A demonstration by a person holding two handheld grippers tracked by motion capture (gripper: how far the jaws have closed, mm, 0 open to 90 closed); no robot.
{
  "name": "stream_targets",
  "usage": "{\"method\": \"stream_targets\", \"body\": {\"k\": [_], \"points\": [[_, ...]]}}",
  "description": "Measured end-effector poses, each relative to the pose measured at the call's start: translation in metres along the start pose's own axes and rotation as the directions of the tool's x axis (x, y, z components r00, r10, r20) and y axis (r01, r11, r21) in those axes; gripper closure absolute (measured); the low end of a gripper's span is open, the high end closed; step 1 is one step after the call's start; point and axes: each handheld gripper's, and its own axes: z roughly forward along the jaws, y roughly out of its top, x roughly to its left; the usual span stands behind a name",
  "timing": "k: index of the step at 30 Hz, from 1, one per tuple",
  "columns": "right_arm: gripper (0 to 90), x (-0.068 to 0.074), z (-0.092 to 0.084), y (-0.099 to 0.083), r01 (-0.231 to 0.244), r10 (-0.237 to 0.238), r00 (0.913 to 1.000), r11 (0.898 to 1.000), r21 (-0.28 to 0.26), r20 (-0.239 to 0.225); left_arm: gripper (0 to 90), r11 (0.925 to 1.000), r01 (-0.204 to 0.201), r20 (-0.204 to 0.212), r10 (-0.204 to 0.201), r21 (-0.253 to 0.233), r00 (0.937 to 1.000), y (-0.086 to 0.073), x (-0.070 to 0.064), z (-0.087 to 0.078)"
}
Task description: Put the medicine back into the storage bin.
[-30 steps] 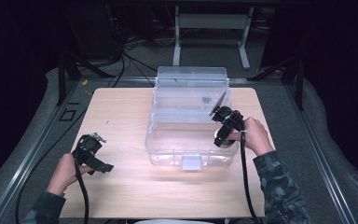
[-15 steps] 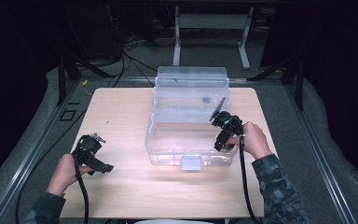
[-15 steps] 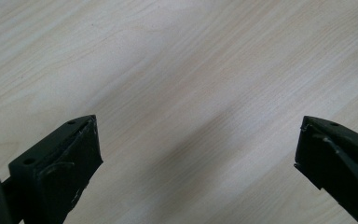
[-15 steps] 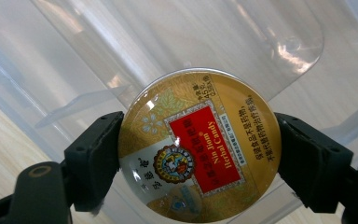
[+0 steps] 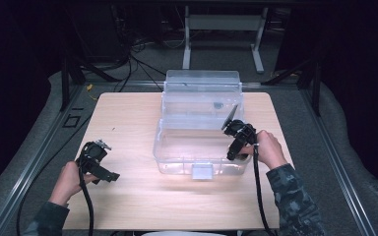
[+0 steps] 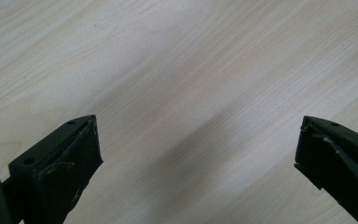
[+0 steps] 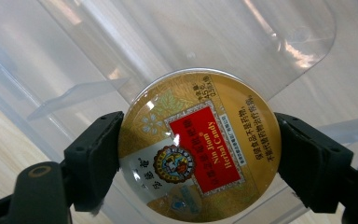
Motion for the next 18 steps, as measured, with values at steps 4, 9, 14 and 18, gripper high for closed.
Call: {"method": "stream_targets", "body": {"k": [4, 9, 14, 18], "points": [[19.5, 0.001, 0.003, -0.001, -0.005, 0.005, 1.0000, 1.000, -0.003, 0.002, 0.1, 1.0000, 0.000, 0.001, 0.000, -0.001, 1.0000, 0.001, 0.000, 0.000], [13.8, 0.004, -0.008, -0.001, -0.015, 0.017, 0.9996, 0.998, -0.054, 0.023, 0.1, 0.9999, 0.006, 0.010, -0.006, -0.013, 0.9999, 0.004, 0.001, -0.001], [12.8, 0.009, -0.026, -0.005, -0.005, 0.008, 0.9996, 0.992, -0.125, 0.028, 0.1, 0.9992, -0.004, 0.013, 0.005, -0.041, 0.9999, 0.013, 0.000, -0.005], [12.7, 0.011, -0.035, -0.011, -0.016, 0.015, 0.9999, 0.979, -0.201, -0.004, 0.1, 0.9987, -0.015, 0.008, 0.015, -0.050, 0.9999, 0.017, -0.002, -0.014]]}}
